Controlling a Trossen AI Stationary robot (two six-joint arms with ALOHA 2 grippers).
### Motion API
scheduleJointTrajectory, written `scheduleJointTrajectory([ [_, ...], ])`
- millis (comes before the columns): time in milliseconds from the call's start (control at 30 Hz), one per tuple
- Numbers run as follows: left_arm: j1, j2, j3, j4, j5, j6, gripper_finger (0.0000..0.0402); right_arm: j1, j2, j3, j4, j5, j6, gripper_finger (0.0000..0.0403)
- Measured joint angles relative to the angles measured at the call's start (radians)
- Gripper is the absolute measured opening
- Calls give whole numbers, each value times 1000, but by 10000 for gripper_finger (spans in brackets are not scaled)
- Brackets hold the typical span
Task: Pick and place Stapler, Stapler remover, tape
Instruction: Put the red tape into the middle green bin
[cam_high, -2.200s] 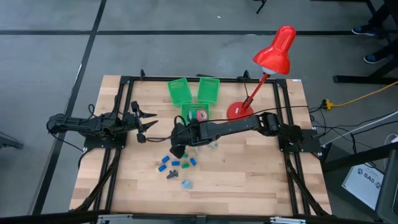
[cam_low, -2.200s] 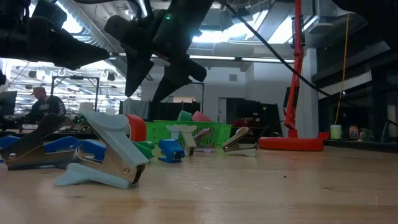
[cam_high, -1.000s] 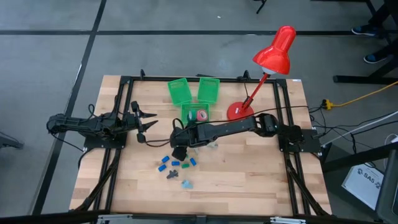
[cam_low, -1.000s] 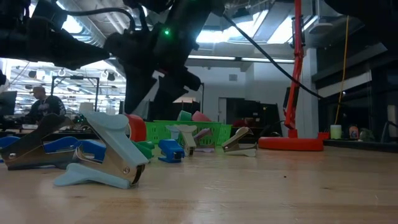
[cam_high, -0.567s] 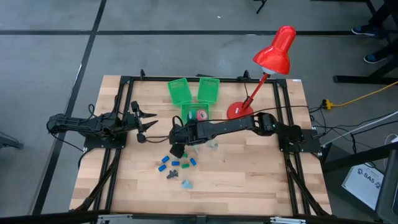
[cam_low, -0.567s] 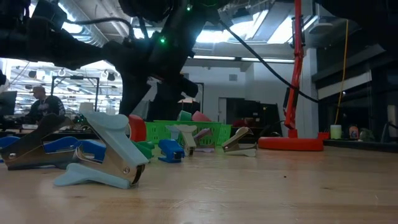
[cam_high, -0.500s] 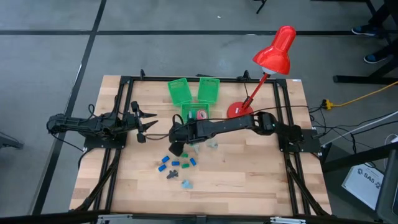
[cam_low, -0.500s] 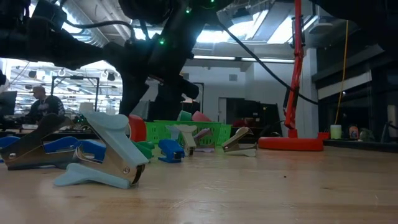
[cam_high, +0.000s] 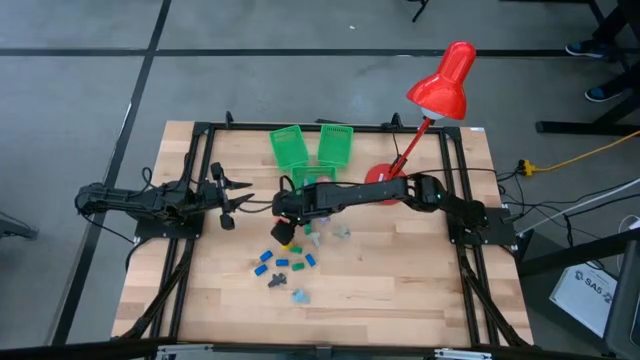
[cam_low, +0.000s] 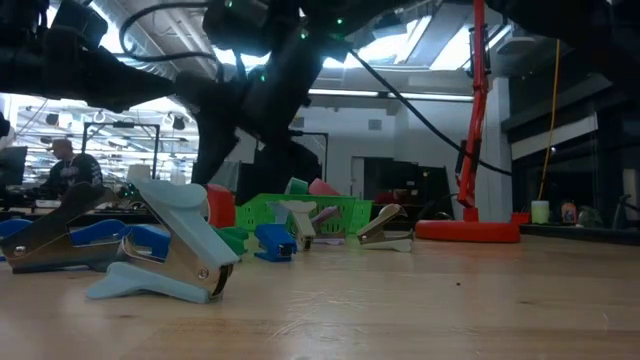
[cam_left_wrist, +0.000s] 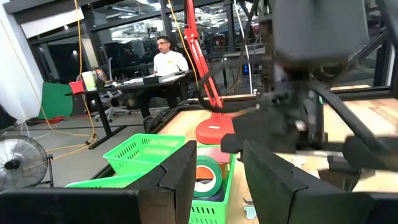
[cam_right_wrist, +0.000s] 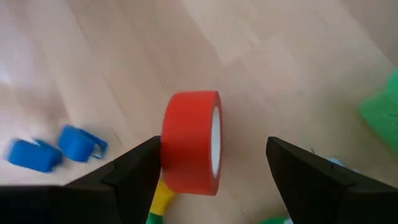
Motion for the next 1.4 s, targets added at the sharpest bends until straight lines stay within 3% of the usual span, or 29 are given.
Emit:
scheduleJointTrajectory([
  [133, 0, 0, 0, 0, 0, 0, 127, 13, 1, -5, 4, 0, -42, 291],
  [533, 0, 0, 0, 0, 0, 0, 128, 13, 0, -5, -32, 16, 50, 281],
  [667, 0, 0, 0, 0, 0, 0, 127, 13, 0, -5, -38, 29, 49, 235],
  [900, 0, 0, 0, 0, 0, 0, 127, 14, 0, -5, -38, 45, 189, 102],
  [1400, 0, 0, 0, 0, 0, 0, 127, 13, -75, -4, -105, 46, 234, 103],
])
